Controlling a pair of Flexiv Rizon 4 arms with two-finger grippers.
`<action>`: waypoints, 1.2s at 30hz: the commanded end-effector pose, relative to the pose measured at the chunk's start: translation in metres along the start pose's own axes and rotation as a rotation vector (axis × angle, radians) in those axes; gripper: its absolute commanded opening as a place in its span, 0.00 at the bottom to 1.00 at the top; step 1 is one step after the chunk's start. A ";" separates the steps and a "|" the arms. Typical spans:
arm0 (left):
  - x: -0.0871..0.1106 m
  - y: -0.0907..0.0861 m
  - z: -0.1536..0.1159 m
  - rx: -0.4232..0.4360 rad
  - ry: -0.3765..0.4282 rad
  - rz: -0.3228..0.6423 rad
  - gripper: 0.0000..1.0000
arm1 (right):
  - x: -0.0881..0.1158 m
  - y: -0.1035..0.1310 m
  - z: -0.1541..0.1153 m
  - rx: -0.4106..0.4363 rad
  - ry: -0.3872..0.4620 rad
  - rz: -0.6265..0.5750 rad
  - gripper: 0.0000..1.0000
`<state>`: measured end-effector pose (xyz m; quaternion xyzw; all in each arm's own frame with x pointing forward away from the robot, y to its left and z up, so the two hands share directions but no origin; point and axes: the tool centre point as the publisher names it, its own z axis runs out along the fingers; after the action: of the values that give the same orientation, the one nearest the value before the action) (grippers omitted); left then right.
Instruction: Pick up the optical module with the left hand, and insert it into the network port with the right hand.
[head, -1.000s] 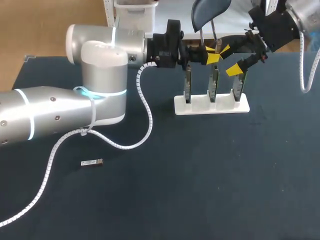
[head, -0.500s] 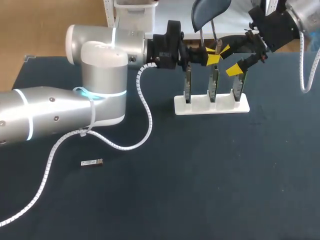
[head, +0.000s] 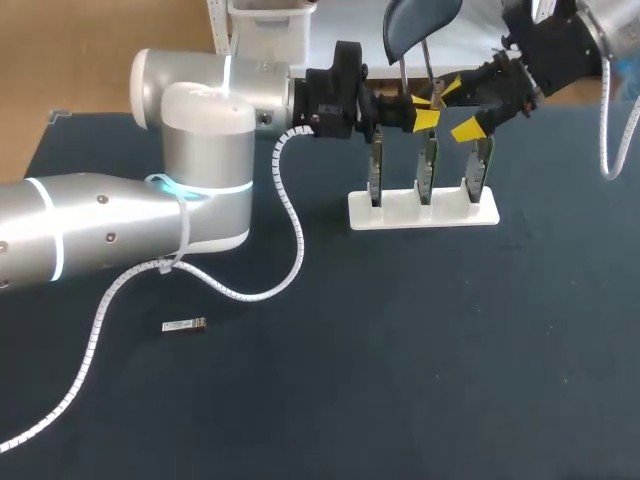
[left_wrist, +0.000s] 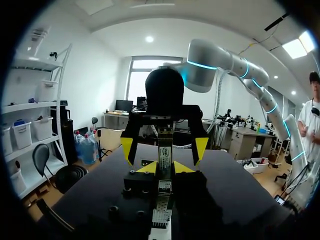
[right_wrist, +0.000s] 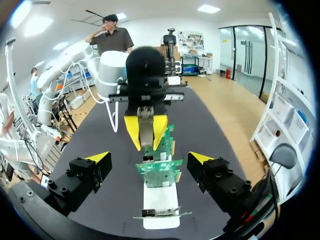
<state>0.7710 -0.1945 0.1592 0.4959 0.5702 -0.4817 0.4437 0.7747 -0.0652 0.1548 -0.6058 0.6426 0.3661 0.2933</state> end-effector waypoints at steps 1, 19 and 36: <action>0.001 -0.003 0.000 -0.009 -0.006 0.002 0.00 | -0.008 0.003 -0.008 0.018 -0.009 -0.014 1.00; 0.001 -0.003 0.000 -0.009 -0.006 0.002 0.00 | -0.039 0.001 -0.012 -0.013 -0.110 -0.052 1.00; 0.001 -0.003 0.000 -0.009 -0.006 0.002 0.00 | -0.042 0.003 -0.002 -0.008 -0.098 -0.047 1.00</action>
<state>0.7709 -0.1944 0.1593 0.4958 0.5703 -0.4816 0.4438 0.7764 -0.0443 0.1917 -0.6041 0.6105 0.3923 0.3292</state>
